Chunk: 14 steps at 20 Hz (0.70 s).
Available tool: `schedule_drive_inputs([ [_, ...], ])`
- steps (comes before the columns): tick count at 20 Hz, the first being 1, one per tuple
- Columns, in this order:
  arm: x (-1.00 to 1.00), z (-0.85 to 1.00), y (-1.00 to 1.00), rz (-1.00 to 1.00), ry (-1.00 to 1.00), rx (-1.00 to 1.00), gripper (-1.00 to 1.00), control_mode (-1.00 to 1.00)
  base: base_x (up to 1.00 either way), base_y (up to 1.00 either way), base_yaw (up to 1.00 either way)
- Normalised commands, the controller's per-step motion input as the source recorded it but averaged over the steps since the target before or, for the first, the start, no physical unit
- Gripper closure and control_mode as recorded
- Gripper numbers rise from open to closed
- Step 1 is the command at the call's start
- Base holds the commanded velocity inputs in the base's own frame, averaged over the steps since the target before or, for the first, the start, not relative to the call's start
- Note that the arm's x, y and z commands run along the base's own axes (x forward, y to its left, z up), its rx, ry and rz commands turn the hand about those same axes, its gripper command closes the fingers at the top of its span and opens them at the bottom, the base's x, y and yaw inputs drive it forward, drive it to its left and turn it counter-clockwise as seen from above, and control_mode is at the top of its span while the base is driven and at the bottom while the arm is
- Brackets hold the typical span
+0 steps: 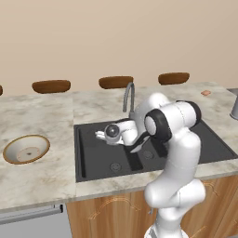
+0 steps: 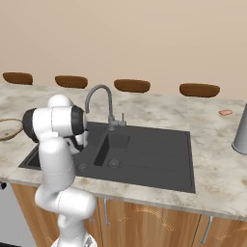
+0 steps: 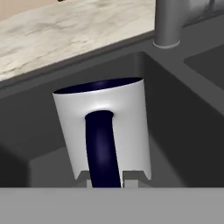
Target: Pick the mug and place it in the sink. Pick the bowl and place it in the open cabinet and then close the cabinet.
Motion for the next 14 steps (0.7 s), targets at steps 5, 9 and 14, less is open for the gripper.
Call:
schedule_drive_inputs([
  [5,0.00,-0.66,0.00,0.01,-0.27,0.00,1.00,-1.00,0.00,0.00,0.00],
  [9,-0.01,-0.72,-0.01,0.00,-0.09,0.04,1.00,-1.00,0.00,0.00,0.00],
  [14,-0.20,-0.78,0.00,0.00,0.00,0.09,1.00,-1.00,0.00,0.00,0.00],
])
